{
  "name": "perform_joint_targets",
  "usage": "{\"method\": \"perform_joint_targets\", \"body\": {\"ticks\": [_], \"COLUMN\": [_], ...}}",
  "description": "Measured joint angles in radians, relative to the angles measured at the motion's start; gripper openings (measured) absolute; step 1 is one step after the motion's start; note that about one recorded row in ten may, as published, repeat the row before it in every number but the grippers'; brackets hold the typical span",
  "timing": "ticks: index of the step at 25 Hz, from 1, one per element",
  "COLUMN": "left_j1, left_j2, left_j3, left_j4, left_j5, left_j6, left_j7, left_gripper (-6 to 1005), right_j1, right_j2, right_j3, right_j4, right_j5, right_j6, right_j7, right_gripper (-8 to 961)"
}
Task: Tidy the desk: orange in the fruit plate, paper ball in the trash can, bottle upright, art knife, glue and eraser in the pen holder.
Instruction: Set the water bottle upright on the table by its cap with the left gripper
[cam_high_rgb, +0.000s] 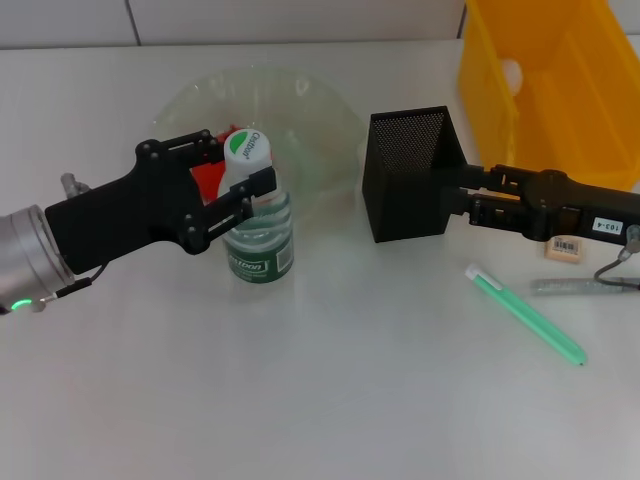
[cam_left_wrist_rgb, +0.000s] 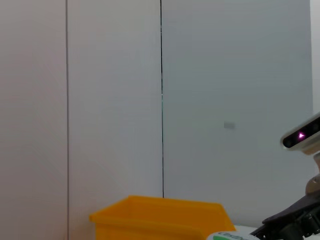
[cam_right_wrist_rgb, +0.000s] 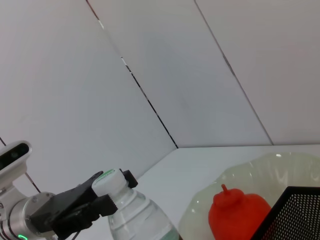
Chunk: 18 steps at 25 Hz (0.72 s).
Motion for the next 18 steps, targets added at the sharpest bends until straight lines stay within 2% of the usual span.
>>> {"method": "perform_joint_targets", "body": {"ticks": [18], "left_j1": [-0.015], "left_j2": [-0.002], "left_j3": [-0.001], "left_j4": [-0.050], "left_j5": [-0.010], "left_j6": [-0.041], "left_j7": [0.000], "left_gripper": [468], "right_j1": [0.000], "right_j2": [0.000], "right_j3": [0.000], "right_j4": [0.000], "right_j5": [0.003], "right_j6": [0.010], "right_j7": [-0.001], "right_gripper": [727]}}
